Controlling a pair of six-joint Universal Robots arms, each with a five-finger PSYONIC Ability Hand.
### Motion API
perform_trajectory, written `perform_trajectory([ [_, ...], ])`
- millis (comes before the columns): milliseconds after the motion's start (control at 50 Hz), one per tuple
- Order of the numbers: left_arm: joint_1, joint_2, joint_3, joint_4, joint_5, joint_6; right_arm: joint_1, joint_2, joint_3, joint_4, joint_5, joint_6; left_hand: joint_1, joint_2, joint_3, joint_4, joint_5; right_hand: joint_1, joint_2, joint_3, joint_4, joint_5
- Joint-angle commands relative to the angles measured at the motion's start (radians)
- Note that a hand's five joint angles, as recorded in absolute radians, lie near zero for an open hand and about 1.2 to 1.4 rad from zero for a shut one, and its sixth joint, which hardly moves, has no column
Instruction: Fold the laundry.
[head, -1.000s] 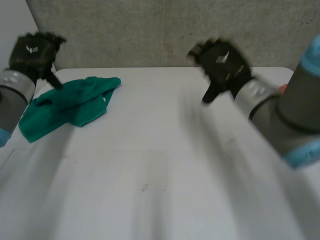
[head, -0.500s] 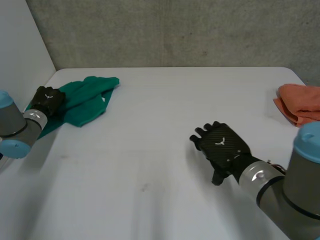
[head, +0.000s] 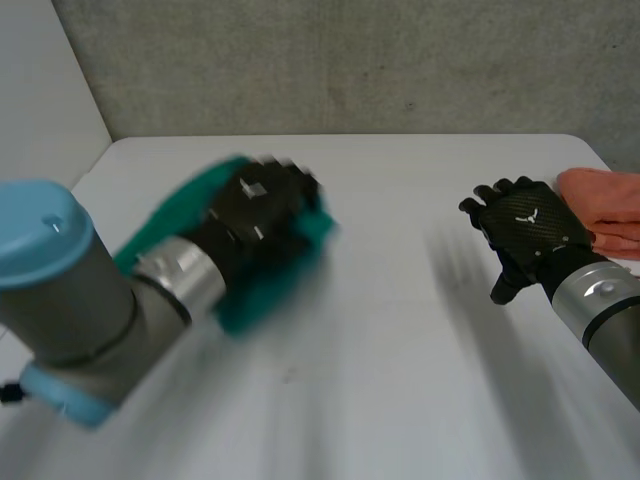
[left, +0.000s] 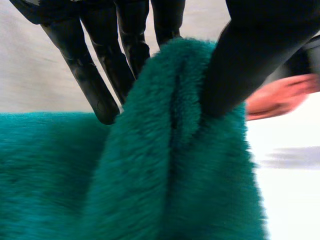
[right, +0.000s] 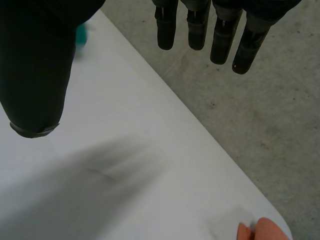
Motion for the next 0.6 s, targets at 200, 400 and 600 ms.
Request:
perform_trajectory([
  [200, 0.03, -0.004, 0.033, -0.225, -0.101, 0.112, 0.023, 0.059, -0.08, 0.01, 0.0, 0.01, -0.877, -0.897, -0.896, -0.899, -0.888, -0.024, -0.046, -0.032, -0.055, -0.053],
  [400, 0.071, -0.002, -0.001, -0.328, -0.342, 0.115, 0.142, 0.132, -0.182, 0.2, -0.065, 0.005, -0.812, -0.832, -0.831, -0.834, -0.823, -0.024, -0.046, -0.032, -0.055, -0.053],
  [600, 0.058, 0.05, -0.152, -0.465, -0.356, 0.114, 0.202, 0.347, -0.39, 0.38, -0.175, -0.217, -0.786, -0.806, -0.805, -0.808, -0.797, -0.024, -0.046, -0.032, -0.055, -0.053],
])
